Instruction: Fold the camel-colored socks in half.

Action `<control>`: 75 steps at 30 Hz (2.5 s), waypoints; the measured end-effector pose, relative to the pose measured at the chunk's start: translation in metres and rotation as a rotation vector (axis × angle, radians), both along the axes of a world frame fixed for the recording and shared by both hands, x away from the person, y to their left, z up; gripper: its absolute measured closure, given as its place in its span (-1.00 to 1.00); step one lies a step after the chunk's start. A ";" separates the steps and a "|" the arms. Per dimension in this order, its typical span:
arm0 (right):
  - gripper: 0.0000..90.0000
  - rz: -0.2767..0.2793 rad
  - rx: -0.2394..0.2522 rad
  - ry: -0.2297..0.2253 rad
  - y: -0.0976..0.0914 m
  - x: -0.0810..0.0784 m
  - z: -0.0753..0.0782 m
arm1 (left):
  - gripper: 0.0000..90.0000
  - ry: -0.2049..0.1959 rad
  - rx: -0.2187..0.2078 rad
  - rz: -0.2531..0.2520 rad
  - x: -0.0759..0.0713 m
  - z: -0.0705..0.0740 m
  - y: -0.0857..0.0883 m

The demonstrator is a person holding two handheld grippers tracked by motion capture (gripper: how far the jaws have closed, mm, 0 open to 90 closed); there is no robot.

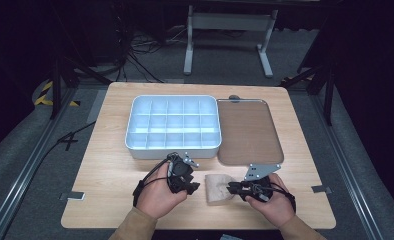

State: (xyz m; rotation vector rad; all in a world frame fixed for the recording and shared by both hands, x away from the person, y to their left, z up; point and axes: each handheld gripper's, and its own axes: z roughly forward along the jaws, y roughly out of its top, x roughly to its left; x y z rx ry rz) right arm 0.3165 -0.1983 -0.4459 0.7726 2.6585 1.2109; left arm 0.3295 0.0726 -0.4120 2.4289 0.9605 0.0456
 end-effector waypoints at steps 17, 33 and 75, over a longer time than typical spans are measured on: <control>0.99 -0.024 -0.058 0.036 0.020 0.000 -0.009 | 0.53 0.056 0.083 0.005 0.007 -0.017 0.001; 0.93 -0.034 -0.086 -0.015 0.021 0.003 -0.015 | 0.48 0.063 0.109 -0.032 0.010 -0.026 -0.007; 1.00 0.010 -0.087 -0.042 0.021 0.003 -0.023 | 0.82 -0.141 0.041 -0.259 0.006 -0.023 -0.055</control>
